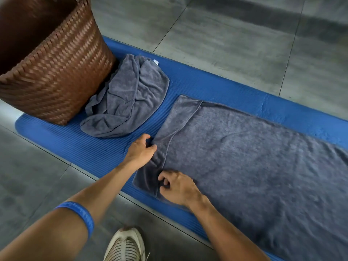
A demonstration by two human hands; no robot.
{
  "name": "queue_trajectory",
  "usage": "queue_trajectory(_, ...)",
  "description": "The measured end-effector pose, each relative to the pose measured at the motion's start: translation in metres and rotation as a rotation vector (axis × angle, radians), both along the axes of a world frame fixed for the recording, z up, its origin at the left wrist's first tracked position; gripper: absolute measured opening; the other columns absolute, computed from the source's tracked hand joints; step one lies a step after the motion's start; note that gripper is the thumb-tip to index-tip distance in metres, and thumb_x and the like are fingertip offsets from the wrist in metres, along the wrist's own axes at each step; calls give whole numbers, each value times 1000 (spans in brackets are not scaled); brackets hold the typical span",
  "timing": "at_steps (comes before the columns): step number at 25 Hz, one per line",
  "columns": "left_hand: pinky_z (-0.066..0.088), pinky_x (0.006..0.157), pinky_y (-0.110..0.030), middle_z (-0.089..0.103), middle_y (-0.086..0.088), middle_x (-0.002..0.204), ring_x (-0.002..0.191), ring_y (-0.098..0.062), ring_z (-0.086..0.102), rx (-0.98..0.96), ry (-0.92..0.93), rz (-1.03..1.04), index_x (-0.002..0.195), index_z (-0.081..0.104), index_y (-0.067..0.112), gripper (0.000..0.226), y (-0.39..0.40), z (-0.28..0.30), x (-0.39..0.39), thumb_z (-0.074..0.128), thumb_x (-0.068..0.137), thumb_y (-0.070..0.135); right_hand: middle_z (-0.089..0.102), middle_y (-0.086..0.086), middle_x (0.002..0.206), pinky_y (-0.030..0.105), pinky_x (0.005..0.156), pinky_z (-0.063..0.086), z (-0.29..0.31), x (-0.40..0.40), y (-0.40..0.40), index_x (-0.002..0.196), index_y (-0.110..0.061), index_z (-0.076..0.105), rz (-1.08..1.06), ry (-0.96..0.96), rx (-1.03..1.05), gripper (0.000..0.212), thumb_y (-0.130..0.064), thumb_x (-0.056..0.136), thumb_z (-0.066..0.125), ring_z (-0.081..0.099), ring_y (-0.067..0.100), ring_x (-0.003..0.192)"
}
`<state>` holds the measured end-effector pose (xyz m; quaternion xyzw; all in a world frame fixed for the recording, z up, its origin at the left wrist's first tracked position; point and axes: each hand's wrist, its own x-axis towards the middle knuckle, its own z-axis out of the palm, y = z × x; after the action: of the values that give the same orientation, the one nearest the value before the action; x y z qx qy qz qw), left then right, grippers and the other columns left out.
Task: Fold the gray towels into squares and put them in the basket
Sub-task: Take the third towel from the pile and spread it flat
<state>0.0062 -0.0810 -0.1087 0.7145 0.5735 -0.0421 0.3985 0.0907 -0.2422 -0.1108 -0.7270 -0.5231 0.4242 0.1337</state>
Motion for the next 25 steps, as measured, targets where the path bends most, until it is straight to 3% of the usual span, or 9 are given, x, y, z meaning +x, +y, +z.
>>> queue_trajectory(4,43,79,-27,65,-2,110,90,-16,57,-55,-145,70,115,57,19,25,31,2,49,62,91,24,67,-12,92,30,85,54,-6,18,4,106,-28,66,-352,92,45,21,-24,86,60,63,5,84)
queue_trajectory(7,43,69,-20,67,-5,111,90,-14,57,-95,-252,39,103,63,17,15,56,1,96,62,89,12,65,-14,102,24,89,51,-9,23,0,109,-29,65,-385,146,37,24,-25,86,63,59,2,90)
queue_trajectory(10,40,87,-19,62,-2,124,109,-12,54,-174,-225,-80,111,69,16,29,74,-1,136,55,91,2,60,-17,112,20,93,47,-16,22,-4,114,-32,64,-373,189,42,28,-28,86,64,54,2,102)
queue_trajectory(13,39,105,-25,47,2,143,128,-15,46,-79,-265,-121,132,59,19,52,87,-4,150,43,89,-5,54,-17,119,19,96,42,-22,21,-3,121,-30,61,-384,154,114,36,-26,85,61,48,5,110)
queue_trajectory(15,28,115,-27,30,4,154,139,-15,34,10,-249,-216,144,45,23,64,90,-12,143,46,87,-5,51,-14,128,24,99,40,-24,19,-1,128,-27,55,-387,-8,202,46,-27,83,55,47,11,112)
queue_trajectory(17,26,117,-32,26,-4,156,141,-23,31,164,-150,-303,147,39,22,66,83,-19,124,56,87,3,51,-10,133,32,98,42,-25,13,2,131,-24,53,-314,-183,242,52,-29,80,51,49,17,113)
queue_trajectory(19,33,111,-37,39,-9,145,131,-28,40,257,-159,-232,143,42,18,60,61,-22,91,62,87,12,53,-7,132,37,95,45,-26,3,3,128,-23,56,-197,-291,236,52,-30,77,52,52,21,112)
queue_trajectory(22,41,99,-41,55,-10,128,117,-30,52,213,-101,-50,133,48,15,44,12,-25,29,60,91,19,58,-5,123,39,84,50,-26,-7,5,119,-24,63,-82,-365,250,49,-33,72,55,57,23,104)
queue_trajectory(25,48,86,-42,66,-6,99,97,-30,61,106,14,17,100,58,12,28,-14,-26,-11,58,93,39,58,0,117,39,82,50,-23,-12,5,117,-21,64,-105,-394,225,44,-26,73,61,58,25,98)
